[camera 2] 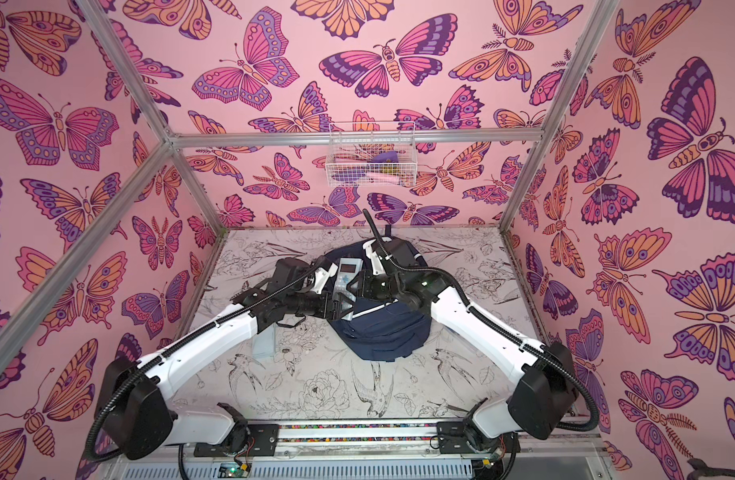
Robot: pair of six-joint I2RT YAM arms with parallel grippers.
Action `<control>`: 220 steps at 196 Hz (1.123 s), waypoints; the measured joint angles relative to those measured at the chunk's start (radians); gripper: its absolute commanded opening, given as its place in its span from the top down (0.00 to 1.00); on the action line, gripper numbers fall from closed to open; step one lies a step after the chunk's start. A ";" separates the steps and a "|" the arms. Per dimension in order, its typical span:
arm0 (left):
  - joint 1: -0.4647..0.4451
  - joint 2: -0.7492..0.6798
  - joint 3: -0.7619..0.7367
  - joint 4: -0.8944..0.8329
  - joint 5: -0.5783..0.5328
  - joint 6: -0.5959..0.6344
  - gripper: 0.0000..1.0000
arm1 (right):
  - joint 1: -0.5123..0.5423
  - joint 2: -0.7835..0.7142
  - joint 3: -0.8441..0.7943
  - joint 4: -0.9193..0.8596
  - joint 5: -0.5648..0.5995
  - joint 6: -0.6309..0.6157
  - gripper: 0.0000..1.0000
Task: Pack the student bag
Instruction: 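Lift the calculator with the left gripper toward the backpack opening held by the right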
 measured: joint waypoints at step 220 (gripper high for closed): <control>-0.024 0.018 -0.021 0.076 0.028 0.002 0.00 | -0.008 0.021 -0.010 -0.021 0.055 0.053 0.95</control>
